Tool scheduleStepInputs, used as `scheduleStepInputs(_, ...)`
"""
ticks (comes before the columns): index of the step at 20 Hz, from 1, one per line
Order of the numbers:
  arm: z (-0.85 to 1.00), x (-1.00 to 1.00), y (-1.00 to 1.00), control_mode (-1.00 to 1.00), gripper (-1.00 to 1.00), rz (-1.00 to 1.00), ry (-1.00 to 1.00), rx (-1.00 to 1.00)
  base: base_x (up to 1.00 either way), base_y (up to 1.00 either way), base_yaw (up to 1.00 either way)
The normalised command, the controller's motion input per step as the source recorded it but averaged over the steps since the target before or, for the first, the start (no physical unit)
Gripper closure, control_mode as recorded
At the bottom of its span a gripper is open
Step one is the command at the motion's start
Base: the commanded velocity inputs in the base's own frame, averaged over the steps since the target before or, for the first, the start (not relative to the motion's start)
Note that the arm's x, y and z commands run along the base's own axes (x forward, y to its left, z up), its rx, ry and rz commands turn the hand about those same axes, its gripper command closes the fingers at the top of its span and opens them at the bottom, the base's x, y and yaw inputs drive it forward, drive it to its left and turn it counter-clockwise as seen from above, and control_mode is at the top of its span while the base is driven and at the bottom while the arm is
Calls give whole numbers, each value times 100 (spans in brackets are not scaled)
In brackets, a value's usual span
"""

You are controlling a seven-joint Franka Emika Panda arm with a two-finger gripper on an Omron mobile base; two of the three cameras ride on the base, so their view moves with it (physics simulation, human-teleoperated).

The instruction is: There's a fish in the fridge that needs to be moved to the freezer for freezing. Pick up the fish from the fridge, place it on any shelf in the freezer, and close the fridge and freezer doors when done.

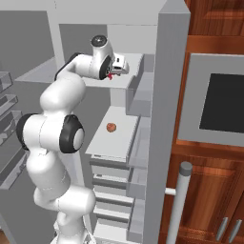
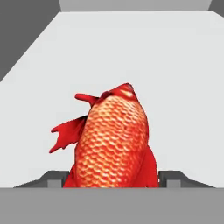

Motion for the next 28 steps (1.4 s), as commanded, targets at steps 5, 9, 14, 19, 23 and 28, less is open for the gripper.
scheduleStepInputs(5,-62,-3,0,-100,100,0,4,3,0,0,0)
scheduleStepInputs(9,-43,-58,0,-100,100,0,4,8,0,0,0)
scheduleStepInputs(14,-52,-100,0,-100,100,0,0,7,0,0,0)
scheduleStepInputs(19,-9,-100,0,-100,100,0,1,2,0,0,0)
scheduleStepInputs(23,9,-97,16,-100,100,3,4,0,0,0,0)
scheduleStepInputs(28,48,-100,12,-100,100,6,8,-1,0,0,0)
